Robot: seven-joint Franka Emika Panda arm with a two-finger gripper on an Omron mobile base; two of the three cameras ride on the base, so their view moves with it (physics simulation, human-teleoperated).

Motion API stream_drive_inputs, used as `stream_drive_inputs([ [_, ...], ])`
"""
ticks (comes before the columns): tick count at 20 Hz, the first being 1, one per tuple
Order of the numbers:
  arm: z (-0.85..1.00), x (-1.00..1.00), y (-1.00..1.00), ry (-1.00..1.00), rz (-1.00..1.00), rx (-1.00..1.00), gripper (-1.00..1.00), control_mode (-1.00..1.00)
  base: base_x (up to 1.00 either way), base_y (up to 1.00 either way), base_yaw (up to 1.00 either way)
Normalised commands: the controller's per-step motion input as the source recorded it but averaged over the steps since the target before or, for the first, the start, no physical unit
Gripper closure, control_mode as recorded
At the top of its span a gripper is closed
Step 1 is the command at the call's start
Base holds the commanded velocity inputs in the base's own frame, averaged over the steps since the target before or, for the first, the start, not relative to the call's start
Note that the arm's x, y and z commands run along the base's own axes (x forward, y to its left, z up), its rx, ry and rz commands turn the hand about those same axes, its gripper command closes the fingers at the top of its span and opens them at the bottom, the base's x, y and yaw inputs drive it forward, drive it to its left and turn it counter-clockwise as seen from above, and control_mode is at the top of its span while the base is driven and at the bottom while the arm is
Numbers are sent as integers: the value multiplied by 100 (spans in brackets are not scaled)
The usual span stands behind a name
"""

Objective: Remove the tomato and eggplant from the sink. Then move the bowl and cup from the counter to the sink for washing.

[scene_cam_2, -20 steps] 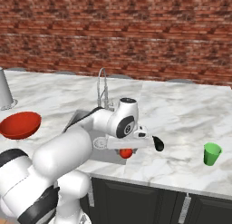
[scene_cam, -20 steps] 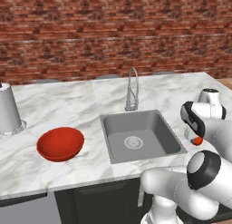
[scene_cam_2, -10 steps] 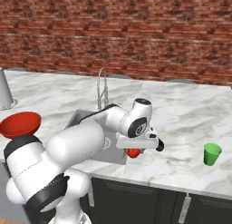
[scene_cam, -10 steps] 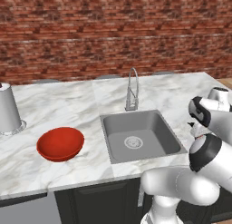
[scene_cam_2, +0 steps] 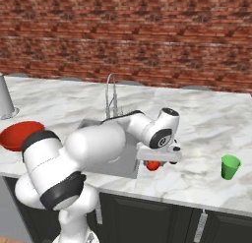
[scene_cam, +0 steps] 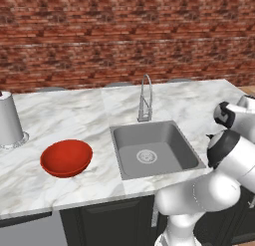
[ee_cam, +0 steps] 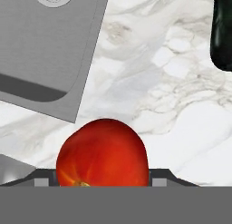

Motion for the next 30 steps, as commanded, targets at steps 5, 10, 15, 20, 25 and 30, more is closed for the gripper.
stream_drive_inputs([
  [5,-11,15,-18,-3,0,4,100,-100,0,0,0],
  [10,-17,17,-15,-7,0,0,100,-100,0,0,0],
  [15,-17,15,-19,-1,0,0,100,-100,0,0,0],
  [20,-23,12,-14,0,0,0,100,-100,0,0,0],
  [25,-19,15,-19,0,0,0,100,-100,0,0,0],
  [30,-18,18,-21,0,0,0,100,-100,0,0,0],
])
